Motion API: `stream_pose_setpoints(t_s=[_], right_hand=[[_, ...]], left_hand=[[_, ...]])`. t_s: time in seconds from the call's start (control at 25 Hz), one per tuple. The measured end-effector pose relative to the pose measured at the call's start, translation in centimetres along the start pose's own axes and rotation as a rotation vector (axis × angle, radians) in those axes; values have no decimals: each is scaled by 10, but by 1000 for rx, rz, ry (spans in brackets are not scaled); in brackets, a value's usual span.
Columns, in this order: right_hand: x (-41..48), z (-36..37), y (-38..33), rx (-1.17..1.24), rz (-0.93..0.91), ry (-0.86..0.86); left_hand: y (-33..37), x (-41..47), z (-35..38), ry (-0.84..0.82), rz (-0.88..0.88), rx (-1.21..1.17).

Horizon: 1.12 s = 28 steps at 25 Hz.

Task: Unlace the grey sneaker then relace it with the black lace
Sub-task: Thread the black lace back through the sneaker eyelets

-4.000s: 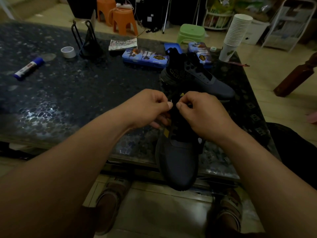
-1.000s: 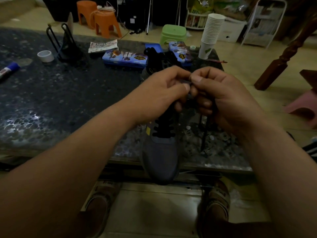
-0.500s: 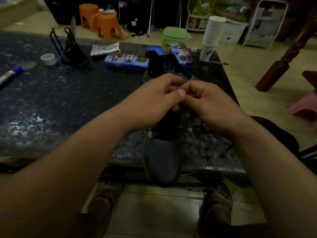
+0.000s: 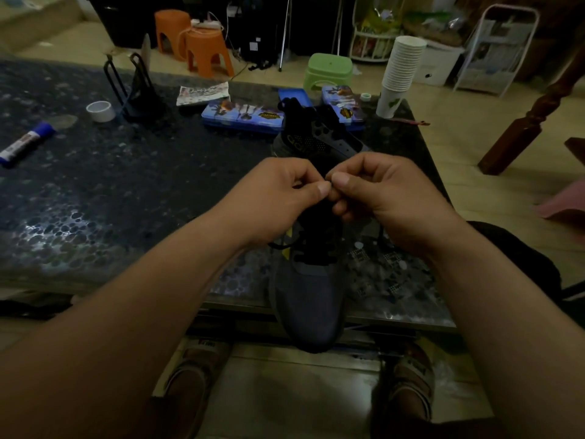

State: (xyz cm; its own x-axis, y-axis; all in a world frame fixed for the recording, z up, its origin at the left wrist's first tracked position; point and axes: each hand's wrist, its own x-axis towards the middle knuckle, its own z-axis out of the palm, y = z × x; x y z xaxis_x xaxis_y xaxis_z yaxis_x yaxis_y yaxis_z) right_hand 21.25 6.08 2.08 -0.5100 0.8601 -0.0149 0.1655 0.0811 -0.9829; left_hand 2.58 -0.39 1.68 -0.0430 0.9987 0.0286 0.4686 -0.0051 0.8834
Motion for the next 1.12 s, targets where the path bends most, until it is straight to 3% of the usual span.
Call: stream_pose_setpoints(t_s=[0.08,0.24,0.52,0.72,1.12], right_hand=[[1,4,4,-40,91,100],[5,14,17,-490,213,194],[10,-3,22,-44,347,82],[10,-7,23,0,341,26],[10,-3,23,-7,317,17]], left_hand=[[-4,-1,1,11,-30,33],[-12,3,6,75,-22,185],[-19,9,13,57,-22,323],[-14,8,14,7,96,623],[-16,15,19,-35,102,502]])
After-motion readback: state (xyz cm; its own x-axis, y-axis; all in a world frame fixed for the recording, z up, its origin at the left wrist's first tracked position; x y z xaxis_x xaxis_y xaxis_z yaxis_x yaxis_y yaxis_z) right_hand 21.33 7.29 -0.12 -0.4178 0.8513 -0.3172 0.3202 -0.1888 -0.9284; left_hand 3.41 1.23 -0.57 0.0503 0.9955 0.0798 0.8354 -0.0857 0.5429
